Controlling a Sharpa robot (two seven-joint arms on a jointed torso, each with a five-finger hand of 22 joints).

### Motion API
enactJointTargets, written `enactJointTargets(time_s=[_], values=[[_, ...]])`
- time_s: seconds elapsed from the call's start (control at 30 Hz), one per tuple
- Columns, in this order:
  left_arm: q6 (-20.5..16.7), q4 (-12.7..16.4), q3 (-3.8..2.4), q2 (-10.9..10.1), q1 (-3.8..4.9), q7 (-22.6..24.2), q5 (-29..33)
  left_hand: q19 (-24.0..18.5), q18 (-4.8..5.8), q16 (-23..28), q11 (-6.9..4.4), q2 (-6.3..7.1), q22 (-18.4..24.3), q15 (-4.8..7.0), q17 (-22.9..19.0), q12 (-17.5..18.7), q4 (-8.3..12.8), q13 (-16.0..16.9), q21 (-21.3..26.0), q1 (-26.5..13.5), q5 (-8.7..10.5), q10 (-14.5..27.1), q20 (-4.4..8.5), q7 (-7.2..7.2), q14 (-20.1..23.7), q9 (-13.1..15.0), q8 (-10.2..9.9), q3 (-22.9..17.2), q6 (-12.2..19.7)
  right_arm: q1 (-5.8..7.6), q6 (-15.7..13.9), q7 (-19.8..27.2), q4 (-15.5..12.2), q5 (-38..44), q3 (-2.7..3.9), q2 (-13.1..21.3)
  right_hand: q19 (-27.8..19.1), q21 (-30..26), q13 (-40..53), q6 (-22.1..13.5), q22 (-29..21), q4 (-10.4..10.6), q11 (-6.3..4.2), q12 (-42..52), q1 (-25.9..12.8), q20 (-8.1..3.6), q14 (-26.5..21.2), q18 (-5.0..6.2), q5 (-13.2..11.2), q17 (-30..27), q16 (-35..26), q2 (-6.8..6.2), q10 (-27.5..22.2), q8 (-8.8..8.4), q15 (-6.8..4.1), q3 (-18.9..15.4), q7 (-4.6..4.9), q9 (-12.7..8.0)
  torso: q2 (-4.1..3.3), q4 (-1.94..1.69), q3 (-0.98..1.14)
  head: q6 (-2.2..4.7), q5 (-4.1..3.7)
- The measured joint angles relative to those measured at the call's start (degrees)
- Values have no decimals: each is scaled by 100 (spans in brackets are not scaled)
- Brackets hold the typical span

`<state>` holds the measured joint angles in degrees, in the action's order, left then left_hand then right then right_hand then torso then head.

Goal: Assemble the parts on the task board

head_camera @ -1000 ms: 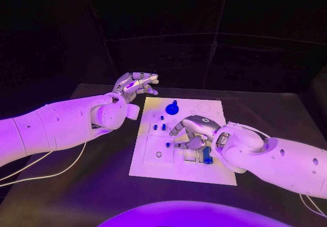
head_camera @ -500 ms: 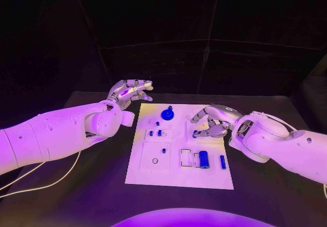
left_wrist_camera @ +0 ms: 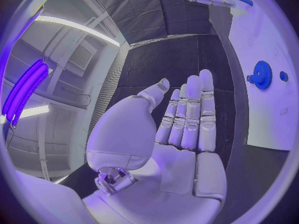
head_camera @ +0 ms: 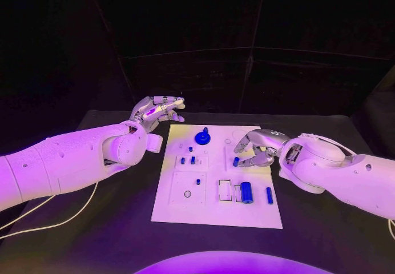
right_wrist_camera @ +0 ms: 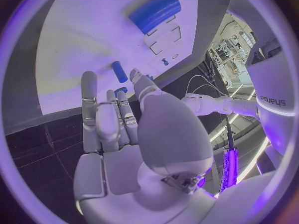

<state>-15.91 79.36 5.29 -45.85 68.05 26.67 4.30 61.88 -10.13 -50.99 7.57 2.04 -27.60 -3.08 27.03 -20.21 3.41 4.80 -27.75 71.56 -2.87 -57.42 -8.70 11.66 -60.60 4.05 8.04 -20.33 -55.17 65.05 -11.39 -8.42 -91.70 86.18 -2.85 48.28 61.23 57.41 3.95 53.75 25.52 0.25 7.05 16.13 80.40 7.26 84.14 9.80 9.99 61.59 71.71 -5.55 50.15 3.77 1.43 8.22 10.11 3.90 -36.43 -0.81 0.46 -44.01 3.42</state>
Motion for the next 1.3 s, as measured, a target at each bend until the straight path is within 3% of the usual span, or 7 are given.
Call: enactJointTargets(time_s=[0.23,0.7,1.17,1.3], values=[[4,4,0,-1,0,-2,0,0,0,0,0,0,0,0,0,0,0,0,0,0,0,0,0,0,0,0,0,0,0,0,215,-67,144,100,0,-147,66,0,-12,188,0,-32,-81,178,149,-22,0,0,-31,-1,0,150,478,21,0,98,-32,4,0,-3,-4,-24,23],[10,7,0,0,0,-4,0,0,0,0,0,0,6,0,-7,-24,0,-1,0,0,0,0,0,0,0,5,23,0,0,-4,513,-121,293,209,-2,-331,146,67,-44,378,119,-1,-125,53,146,-61,-21,0,-52,106,54,196,783,21,-21,306,-48,3,0,9,-2,-51,34],[16,7,0,0,0,-7,-1,0,0,0,0,0,4,0,-6,-24,-1,-1,0,0,0,0,0,0,0,5,23,0,0,-22,598,-126,411,248,-3,-461,216,189,-43,564,279,52,-162,-105,123,-92,-20,-1,-85,217,164,219,1050,21,-64,542,-70,2,3,12,-3,-64,37],[18,9,0,-5,0,-8,-1,0,0,0,0,0,4,0,-6,-24,-1,-1,0,0,0,0,0,0,0,5,23,0,0,-25,551,-126,417,254,-3,-464,325,330,-42,767,473,42,-214,-106,226,-134,-10,0,-393,364,290,322,1307,119,-116,802,-131,17,3,12,-4,-69,37]])
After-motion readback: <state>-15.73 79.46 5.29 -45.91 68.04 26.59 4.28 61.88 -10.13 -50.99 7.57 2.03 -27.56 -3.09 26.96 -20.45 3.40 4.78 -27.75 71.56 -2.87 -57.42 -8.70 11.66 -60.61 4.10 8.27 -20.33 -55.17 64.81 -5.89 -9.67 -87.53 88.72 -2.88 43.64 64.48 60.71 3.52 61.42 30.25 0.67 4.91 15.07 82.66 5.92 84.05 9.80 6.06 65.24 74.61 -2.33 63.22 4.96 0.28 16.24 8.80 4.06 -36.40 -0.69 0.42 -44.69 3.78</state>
